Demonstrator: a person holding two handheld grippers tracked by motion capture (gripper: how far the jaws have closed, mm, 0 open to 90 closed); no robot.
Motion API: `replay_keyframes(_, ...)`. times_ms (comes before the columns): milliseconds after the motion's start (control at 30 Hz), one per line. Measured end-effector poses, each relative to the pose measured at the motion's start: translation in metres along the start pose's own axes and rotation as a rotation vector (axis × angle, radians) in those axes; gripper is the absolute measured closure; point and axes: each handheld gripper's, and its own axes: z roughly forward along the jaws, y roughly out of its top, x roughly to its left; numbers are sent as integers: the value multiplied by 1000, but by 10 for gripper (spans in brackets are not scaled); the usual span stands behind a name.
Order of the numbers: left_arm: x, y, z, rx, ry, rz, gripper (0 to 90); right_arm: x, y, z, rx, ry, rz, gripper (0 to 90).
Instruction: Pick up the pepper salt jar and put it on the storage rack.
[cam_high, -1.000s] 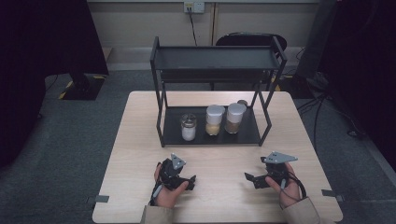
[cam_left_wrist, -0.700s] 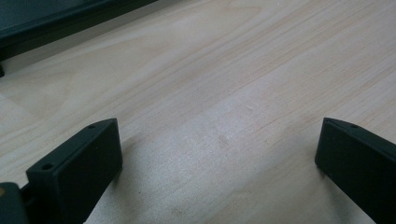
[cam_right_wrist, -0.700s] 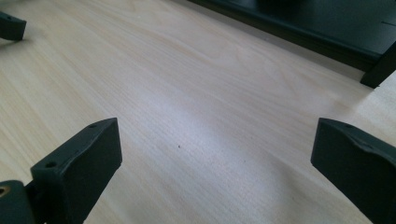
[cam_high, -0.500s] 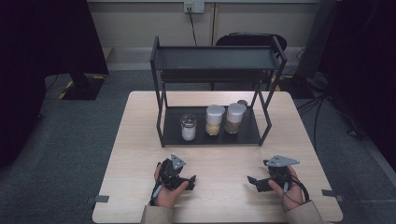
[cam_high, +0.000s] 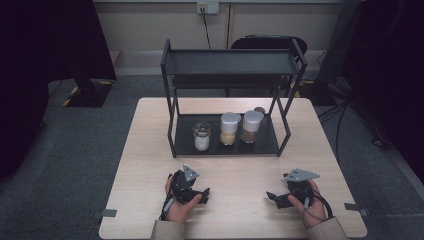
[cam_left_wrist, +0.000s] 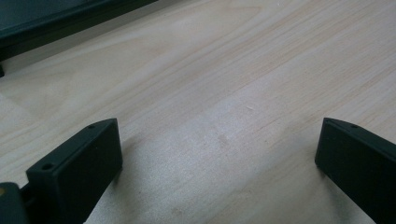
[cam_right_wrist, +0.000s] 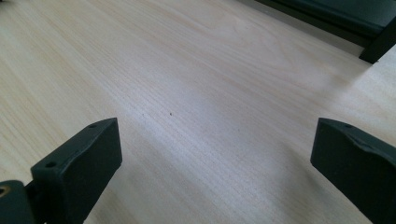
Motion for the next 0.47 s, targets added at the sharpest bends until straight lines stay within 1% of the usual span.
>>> replay_keyframes(100,0,0,0,0,0,0,0,0,0,0,11,-5,-10,10)
replay_keyframes(233,0,0,0,0,0,0,0,2,5,2,45,-16,-25,9)
replay_keyframes(300,0,0,0,0,0,0,0,3,5,2,44,-18,-28,10)
replay_keyframes(400,0,0,0,0,0,0,0,3,4,1,44,-17,-35,6)
replay_keyframes(467,0,0,0,0,0,1,0,1,5,2,52,-1,-30,1)
